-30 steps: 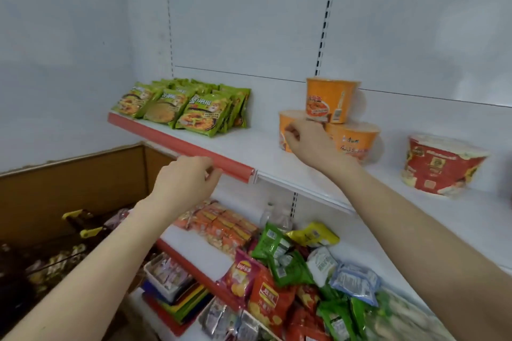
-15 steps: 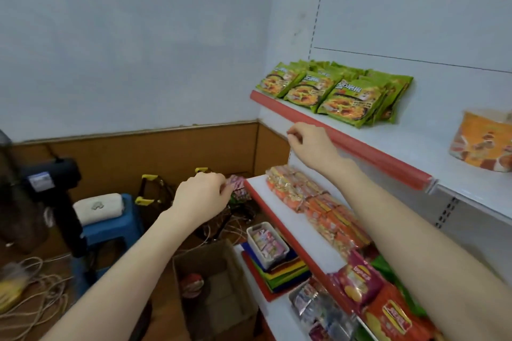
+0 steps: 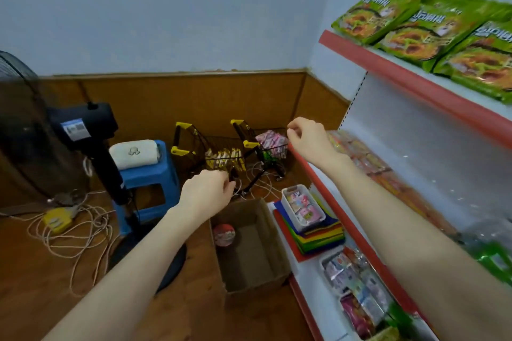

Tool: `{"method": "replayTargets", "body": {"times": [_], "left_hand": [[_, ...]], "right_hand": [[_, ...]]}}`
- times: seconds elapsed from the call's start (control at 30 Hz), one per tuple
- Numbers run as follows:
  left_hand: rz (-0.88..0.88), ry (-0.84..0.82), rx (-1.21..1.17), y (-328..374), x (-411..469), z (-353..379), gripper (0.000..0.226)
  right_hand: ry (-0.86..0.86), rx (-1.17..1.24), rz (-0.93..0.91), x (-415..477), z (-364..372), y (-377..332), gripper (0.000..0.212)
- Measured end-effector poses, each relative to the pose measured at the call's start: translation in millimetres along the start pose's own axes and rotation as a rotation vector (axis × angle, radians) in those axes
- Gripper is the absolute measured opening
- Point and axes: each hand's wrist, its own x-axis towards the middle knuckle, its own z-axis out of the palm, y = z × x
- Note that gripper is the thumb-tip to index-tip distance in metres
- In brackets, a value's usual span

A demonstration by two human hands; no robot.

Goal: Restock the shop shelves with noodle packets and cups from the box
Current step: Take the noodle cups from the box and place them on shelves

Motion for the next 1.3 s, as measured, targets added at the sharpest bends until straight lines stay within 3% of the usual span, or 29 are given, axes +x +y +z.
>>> {"method": "replayTargets", "body": {"times": [0.23, 0.4, 0.67, 1.1, 1.3], "left_hand": [[-0.162, -0.042, -0.038, -32, 56, 75, 0.029], [-0.357, -0.189, -0.048, -45, 98, 151, 0.028], [-0.591, -0.277, -0.225, -72, 124, 292, 0.025], [-0.822, -0.528, -0.267, -157, 123, 612, 0.035], [-1.065, -0.474, -0.389, -209, 140, 738, 0.042]], "right_hand": [[-0.181, 0.021, 0.091, 77, 86, 62, 0.028], [-0.31, 0.04, 0.17, 124, 156, 120, 0.028], [-0.5, 0.023, 0.254, 146, 293, 204, 0.025], [-0.685, -0.046, 0.289, 111, 577, 356, 0.027], [-0.675, -0.038, 0.265, 110, 709, 396, 0.028]]}}
